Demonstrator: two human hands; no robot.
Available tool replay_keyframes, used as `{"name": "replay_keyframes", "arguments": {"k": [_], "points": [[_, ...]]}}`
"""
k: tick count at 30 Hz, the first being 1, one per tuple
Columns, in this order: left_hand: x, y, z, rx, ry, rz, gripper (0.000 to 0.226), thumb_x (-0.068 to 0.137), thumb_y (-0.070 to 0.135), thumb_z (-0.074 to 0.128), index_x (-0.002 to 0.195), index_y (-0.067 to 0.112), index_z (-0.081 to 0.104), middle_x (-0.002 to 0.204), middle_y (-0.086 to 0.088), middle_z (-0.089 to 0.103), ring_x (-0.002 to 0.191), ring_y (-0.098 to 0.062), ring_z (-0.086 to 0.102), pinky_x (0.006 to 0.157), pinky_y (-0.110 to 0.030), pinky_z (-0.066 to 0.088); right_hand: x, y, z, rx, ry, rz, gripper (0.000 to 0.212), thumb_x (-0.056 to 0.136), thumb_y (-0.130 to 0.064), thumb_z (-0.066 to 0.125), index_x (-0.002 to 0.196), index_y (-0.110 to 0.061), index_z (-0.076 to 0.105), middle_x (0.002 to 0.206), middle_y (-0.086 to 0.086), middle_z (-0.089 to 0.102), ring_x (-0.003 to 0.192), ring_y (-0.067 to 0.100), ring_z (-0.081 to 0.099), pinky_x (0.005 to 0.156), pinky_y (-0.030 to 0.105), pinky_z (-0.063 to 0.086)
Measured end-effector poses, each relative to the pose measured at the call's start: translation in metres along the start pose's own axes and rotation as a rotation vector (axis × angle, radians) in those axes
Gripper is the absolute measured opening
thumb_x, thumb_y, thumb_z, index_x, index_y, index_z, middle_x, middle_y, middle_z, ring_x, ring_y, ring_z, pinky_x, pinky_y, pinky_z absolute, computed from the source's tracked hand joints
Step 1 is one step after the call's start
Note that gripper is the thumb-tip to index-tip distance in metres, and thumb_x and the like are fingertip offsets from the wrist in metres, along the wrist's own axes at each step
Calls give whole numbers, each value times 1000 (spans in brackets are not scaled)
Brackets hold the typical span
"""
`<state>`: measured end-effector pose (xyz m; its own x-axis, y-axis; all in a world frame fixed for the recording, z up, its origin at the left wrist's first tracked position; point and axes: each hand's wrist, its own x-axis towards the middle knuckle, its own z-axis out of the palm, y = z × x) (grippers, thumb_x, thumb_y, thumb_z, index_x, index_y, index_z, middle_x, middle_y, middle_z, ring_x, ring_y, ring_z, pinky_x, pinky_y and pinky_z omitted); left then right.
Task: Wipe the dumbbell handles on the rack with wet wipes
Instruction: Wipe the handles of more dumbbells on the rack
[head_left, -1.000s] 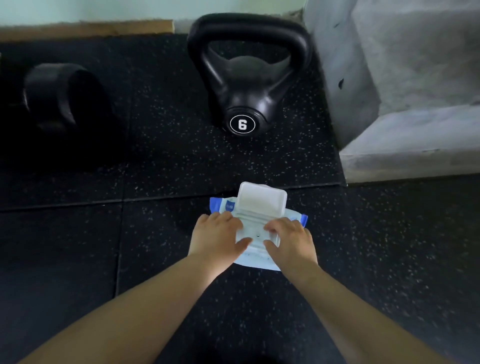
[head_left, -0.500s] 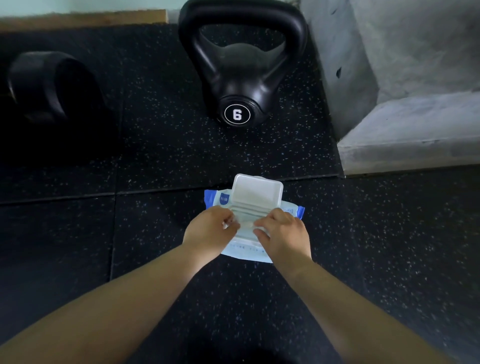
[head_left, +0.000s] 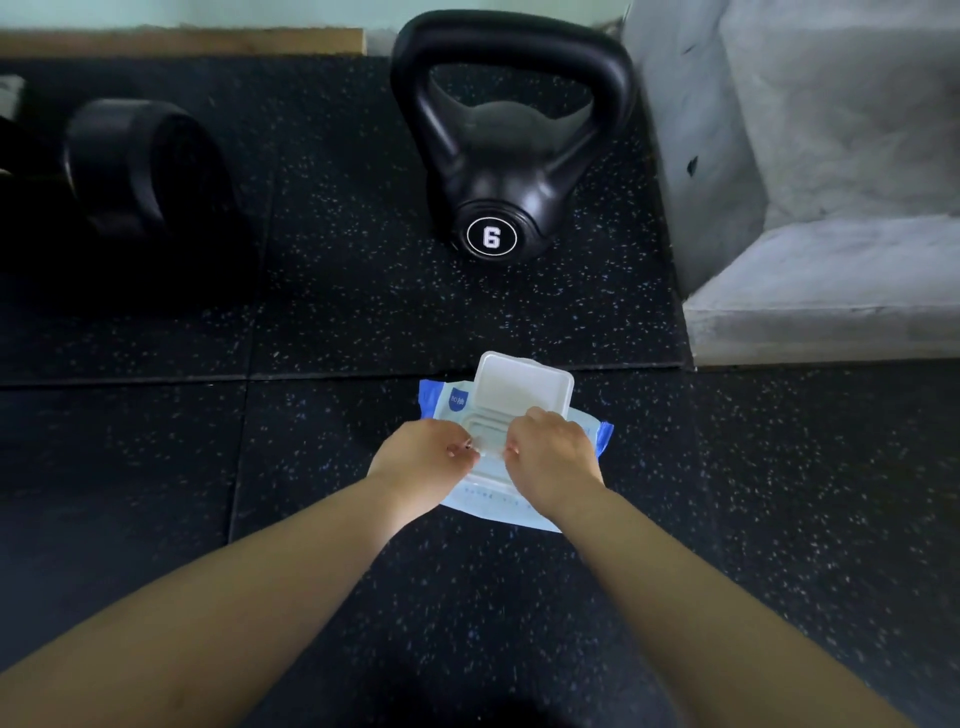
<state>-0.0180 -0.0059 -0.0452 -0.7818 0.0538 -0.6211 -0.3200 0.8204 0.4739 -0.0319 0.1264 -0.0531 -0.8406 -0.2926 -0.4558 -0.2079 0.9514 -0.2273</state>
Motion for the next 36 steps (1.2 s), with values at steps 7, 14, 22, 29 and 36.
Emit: {"name": "replay_keyframes", "arguments": {"k": [7,14,22,29,36], "points": [[-1,0,-2,-22,10,-10,20,92,21,47,87,13,64,77,-2,59,68,-15,51,60,-27,40,-9,9,-2,651,-66,134,20,88,-18,52,68,-20,51,79,-4,53,83,15,48,77,20,39],[1,-5,2,-17,41,-13,34,92,19,47,60,10,39,56,0,36,49,-12,29,48,-23,22,-29,33,-24,1715,45,203,16,78,-15,52,65,-9,60,71,5,58,75,14,57,82,32,49],[3,0,6,128,88,-34,41,92,23,46,53,17,36,51,2,34,47,-11,29,44,-23,21,-38,39,-66,2178,332,107,47,88,-11,39,47,-18,62,56,-6,60,50,7,56,53,19,50],[-4,3,6,179,139,19,35,92,18,44,58,18,37,59,5,38,52,-12,35,46,-23,25,-45,61,-100,1994,704,219,34,92,-10,46,60,-15,58,54,-6,58,54,5,55,60,22,49],[-6,9,15,270,215,303,30,97,31,39,117,20,58,115,12,57,100,-9,53,74,-19,39,-51,83,-109,1944,1058,470,18,91,-19,51,85,-19,68,74,-20,60,64,-14,51,43,8,44]]}}
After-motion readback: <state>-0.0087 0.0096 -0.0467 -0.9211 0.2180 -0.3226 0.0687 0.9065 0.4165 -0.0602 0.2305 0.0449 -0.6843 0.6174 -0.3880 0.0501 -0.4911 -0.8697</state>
